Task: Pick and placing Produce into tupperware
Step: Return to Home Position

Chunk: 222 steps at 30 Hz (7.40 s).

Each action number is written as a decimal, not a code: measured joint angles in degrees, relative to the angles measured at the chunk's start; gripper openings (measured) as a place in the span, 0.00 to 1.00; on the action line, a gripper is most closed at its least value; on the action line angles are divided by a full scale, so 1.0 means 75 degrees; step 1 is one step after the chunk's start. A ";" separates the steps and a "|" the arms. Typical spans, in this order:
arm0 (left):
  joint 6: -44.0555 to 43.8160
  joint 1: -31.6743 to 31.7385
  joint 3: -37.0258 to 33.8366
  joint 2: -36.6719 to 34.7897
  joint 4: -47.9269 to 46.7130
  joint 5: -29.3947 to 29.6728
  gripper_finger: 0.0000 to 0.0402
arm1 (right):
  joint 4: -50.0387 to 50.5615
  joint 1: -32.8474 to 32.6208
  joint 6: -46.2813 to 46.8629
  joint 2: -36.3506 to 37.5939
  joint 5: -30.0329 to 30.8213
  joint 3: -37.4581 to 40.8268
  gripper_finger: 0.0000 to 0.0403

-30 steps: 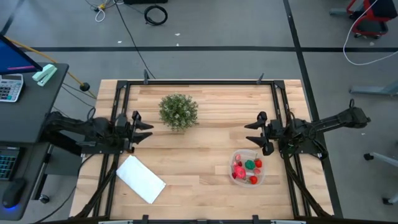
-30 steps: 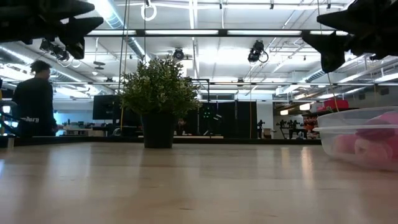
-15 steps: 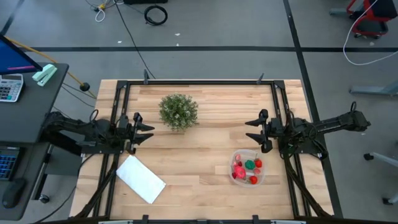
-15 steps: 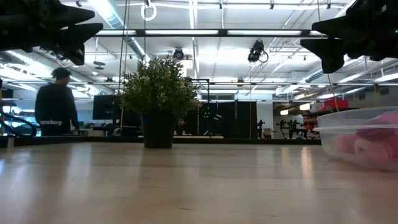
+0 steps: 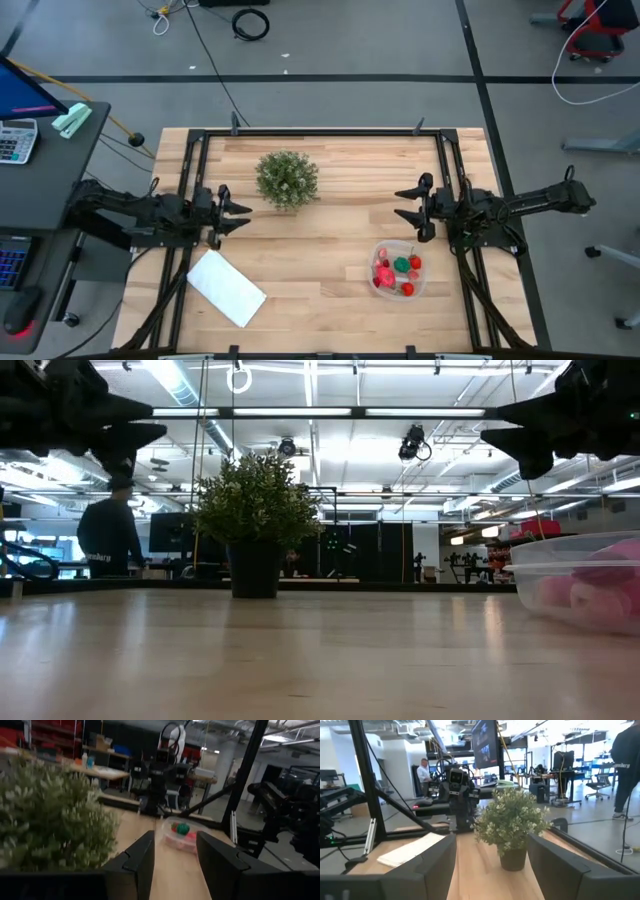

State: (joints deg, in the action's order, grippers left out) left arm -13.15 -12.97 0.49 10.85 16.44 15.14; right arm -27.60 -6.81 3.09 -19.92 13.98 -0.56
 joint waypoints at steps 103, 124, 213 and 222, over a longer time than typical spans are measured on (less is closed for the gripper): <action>-0.0159 0.0000 -0.0012 0.0017 -0.1427 0.0003 0.35 | 0.3961 -0.0009 0.1772 -0.0035 -0.0455 -0.0245 0.62; -0.0157 0.0000 -0.0012 0.0015 -0.1430 0.0003 0.36 | 0.3961 -0.0009 0.1772 -0.0035 -0.0455 -0.0245 0.62; -0.0160 0.0000 -0.0012 0.0017 -0.1430 0.0000 0.38 | 0.3958 -0.0009 0.1773 -0.0037 -0.0455 -0.0245 0.62; -0.0156 0.0000 -0.0012 0.0017 -0.1430 0.0000 0.36 | 0.3956 -0.0010 0.1773 -0.0036 -0.0455 -0.0245 0.62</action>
State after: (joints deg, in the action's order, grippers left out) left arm -14.31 -12.97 0.40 10.98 5.72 15.14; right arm 2.08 -6.88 16.39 -20.20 10.57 -2.39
